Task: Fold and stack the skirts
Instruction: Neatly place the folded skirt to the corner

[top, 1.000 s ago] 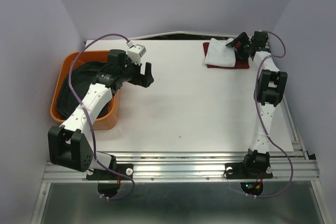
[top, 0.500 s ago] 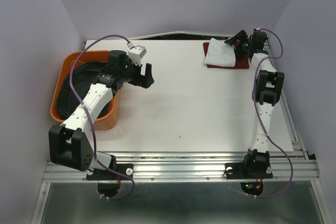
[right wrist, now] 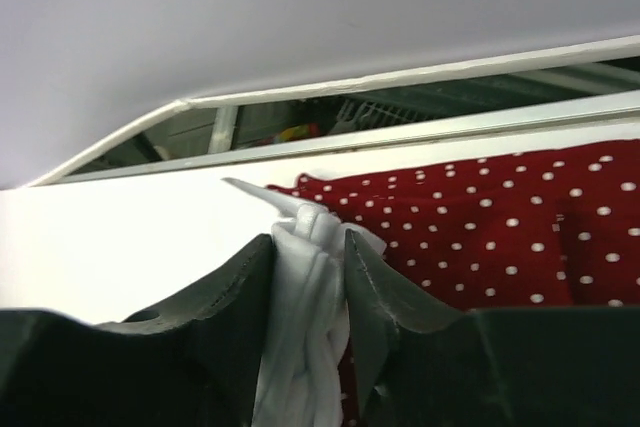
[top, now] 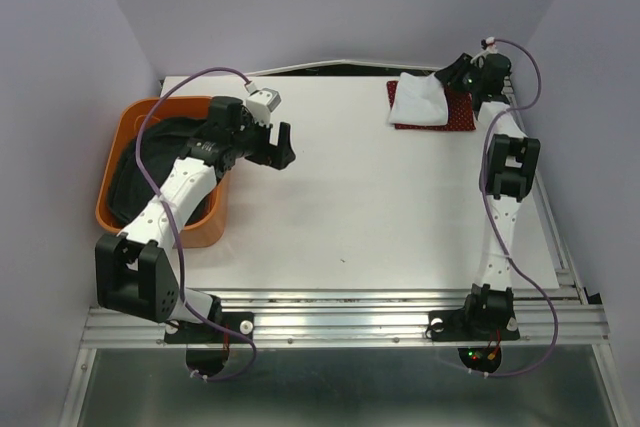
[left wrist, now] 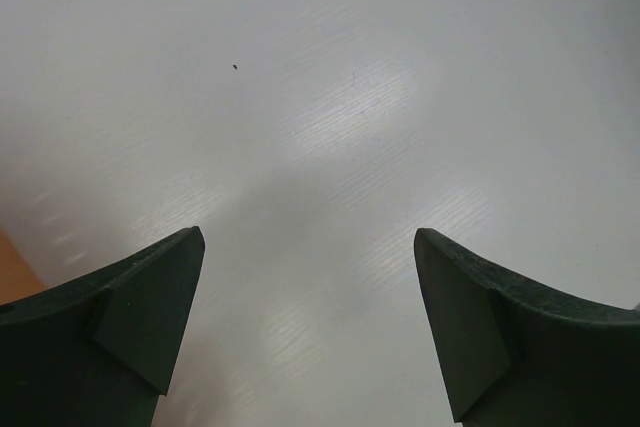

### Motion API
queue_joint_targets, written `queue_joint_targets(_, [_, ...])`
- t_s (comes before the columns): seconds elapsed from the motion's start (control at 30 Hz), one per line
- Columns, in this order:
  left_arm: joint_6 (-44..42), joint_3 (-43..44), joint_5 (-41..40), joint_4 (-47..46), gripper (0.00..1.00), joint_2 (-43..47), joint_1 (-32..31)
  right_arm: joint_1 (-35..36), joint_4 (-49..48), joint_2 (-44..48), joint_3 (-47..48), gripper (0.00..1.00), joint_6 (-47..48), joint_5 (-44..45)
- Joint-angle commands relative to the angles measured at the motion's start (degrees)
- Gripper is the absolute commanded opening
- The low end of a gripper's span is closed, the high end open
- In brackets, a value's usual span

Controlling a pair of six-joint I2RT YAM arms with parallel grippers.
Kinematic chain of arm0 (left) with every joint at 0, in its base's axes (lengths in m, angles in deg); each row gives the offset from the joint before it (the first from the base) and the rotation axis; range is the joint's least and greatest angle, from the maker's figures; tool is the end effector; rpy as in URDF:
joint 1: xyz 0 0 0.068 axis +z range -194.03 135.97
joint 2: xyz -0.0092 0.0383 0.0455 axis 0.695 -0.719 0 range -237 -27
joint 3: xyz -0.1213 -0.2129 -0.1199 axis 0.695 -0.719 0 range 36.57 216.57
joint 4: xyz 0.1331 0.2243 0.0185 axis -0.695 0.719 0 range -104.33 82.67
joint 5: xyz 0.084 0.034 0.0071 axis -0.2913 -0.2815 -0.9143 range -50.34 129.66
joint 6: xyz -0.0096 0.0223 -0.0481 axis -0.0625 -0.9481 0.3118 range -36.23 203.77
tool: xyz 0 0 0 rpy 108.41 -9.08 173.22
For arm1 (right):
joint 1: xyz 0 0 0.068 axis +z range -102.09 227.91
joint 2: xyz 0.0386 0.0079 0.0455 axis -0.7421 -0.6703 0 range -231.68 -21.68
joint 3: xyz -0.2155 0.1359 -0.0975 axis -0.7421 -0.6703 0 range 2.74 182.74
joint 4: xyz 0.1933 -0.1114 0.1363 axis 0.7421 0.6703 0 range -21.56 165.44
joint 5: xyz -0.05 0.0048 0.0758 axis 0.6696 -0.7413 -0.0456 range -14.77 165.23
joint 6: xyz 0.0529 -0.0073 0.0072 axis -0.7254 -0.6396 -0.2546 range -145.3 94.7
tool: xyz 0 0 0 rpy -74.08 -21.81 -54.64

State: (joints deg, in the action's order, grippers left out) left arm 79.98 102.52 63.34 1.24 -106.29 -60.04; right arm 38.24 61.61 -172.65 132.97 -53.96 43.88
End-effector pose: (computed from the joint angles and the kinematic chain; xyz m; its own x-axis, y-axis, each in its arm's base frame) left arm 0.3002 -0.1010 0.3233 -0.4245 0.1848 -0.8863 0.6200 0.7727 -0.1358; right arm 0.5971 -0.0830 0.1859 -0.3778 0.4800 -0.7918 -0.1973 0.7938 0.5753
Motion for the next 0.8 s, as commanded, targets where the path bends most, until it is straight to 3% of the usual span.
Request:
queue_joint_targets(0.0, [-0.3,-0.4,1.5,-1.5,0.98,-0.5,0.5,0.1,-3.6,-2.5,3.4,0.39,9.1,6.0])
queue_joint_targets(0.1, [-0.4,-0.1,1.4,-1.3,0.98,-0.7,0.5,0.1,-4.7,-3.4,3.7,0.44,14.4,10.3])
queue_joint_targets(0.37, [-0.9,0.6,-2.8,-1.9,0.98,1.7,0.6,0.1,-7.2,-2.8,6.4,0.99,19.6,13.0])
queue_joint_targets(0.5, [0.1,4.5,-8.6,-3.6,0.98,5.7,1.9,0.6,-9.9,5.3,0.8,1.00,20.3,10.6])
queue_joint_targets(0.57, [0.5,6.6,-7.1,-2.8,0.98,6.7,4.3,0.6,-10.0,9.5,-2.9,1.00,20.8,10.2])
queue_joint_targets(0.77, [-1.3,19.6,-5.6,9.7,0.98,4.2,11.1,1.1,-8.5,30.2,-18.4,1.00,26.3,2.6])
